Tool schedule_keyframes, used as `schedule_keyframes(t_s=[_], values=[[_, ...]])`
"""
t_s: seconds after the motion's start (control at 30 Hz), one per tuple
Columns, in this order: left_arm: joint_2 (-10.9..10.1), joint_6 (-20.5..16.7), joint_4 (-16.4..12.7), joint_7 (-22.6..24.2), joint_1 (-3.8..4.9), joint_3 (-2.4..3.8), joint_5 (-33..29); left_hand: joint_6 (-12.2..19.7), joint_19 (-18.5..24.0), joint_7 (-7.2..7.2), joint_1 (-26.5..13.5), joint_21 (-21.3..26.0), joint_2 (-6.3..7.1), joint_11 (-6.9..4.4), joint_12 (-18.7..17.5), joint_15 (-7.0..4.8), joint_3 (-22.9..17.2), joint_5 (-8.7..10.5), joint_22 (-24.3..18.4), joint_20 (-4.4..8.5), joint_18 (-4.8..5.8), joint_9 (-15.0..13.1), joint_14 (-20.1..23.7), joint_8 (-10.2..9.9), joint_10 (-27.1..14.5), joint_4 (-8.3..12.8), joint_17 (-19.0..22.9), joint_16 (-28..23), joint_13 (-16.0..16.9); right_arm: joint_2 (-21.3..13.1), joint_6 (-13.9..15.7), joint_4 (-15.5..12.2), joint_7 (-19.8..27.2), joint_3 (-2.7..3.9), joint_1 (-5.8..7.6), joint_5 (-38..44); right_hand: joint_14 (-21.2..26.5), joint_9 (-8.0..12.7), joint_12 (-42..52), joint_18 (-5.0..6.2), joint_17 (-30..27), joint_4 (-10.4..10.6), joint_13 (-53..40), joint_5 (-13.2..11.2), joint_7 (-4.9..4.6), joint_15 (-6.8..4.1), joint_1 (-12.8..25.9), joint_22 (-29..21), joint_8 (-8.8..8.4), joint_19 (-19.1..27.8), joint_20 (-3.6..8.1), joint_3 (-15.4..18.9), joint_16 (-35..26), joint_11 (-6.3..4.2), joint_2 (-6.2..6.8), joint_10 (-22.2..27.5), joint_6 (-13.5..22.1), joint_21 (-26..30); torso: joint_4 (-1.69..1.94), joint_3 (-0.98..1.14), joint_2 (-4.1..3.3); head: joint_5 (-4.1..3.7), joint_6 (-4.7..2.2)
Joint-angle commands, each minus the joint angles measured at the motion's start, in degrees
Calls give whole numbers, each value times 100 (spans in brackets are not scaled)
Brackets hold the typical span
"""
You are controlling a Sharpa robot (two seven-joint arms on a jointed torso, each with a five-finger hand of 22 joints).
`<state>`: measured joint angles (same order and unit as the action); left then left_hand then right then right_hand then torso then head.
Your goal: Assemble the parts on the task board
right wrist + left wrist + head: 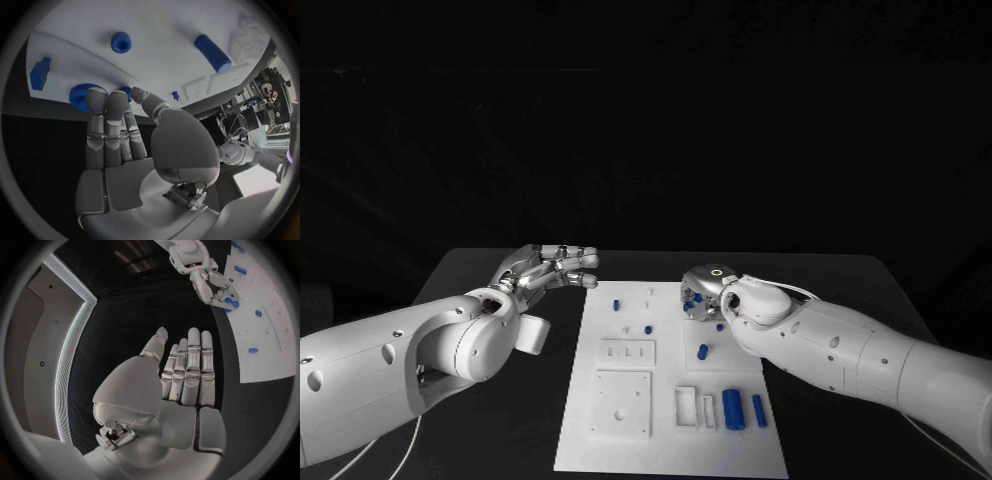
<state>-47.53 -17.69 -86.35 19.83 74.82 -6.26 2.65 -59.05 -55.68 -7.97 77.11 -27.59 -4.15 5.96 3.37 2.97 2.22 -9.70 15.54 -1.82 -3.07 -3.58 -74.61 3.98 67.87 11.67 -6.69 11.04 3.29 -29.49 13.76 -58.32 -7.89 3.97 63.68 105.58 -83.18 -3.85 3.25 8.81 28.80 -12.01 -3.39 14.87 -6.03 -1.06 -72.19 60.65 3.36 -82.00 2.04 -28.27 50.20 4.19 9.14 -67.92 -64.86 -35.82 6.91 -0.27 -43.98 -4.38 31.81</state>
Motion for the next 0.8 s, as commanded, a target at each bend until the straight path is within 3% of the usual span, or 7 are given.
schedule_keyframes(t_s=[0.03, 0.43, 0.57, 0.8], values=[[4, 103, -7, 22, 9, 6, 28, 34, 25, -4, -65, -10, -6, -8, 5, -3, 39, 4, -13, -6, 3, -8, 35, -17, -47, 13, 7, 37, 8, 7, -118, 10, -29, 0, -8, 99, 44, -9, 3, 16, 8, 7, 1, -57, 9, -16, 27, 72, 25, -35, 17, -83, 27, -14, 9, -80, -75, -55, 3, -2, -21, -1, -1], [5, 105, 1, 15, 12, 6, 28, 33, 23, -4, -70, -8, -15, -7, 5, -2, 47, 5, -18, -7, 3, -9, 35, -16, -49, 7, 7, 38, 8, 26, 49, 39, -53, 0, -21, 121, 39, -48, 8, -68, 28, 54, -8, -516, 80, -105, -52, 349, 39, -60, 94, -374, 41, -157, -180, -549, -501, -244, 5, -3, -46, -4, -17], [8, 104, 5, 11, 14, 6, 28, 33, 23, -4, -70, -8, -15, -7, 5, -2, 47, 5, -18, -7, 3, -9, 35, -16, -49, 7, 7, 38, 8, 36, 380, 35, -126, 0, -22, 118, 61, -130, 8, -147, 45, 35, -13, -676, 119, -164, -140, 481, 36, -40, 166, -505, 26, -222, -261, -779, -698, -308, 3, -3, -57, 4, -30], [13, 104, 19, 8, 17, 6, 28, 42, 12, -7, -58, -4, -23, -6, 5, -3, 71, 6, -35, -6, 1, -8, 33, -17, -54, 9, 7, 41, 8, 43, 843, -38, -300, 1, -23, 125, 46, -223, 9, -191, 77, 68, -15, -845, 136, -194, -179, 679, 31, -59, 215, -710, 3, -250, -225, -867, -758, -334, 2, -5, -63, 12, -56]])
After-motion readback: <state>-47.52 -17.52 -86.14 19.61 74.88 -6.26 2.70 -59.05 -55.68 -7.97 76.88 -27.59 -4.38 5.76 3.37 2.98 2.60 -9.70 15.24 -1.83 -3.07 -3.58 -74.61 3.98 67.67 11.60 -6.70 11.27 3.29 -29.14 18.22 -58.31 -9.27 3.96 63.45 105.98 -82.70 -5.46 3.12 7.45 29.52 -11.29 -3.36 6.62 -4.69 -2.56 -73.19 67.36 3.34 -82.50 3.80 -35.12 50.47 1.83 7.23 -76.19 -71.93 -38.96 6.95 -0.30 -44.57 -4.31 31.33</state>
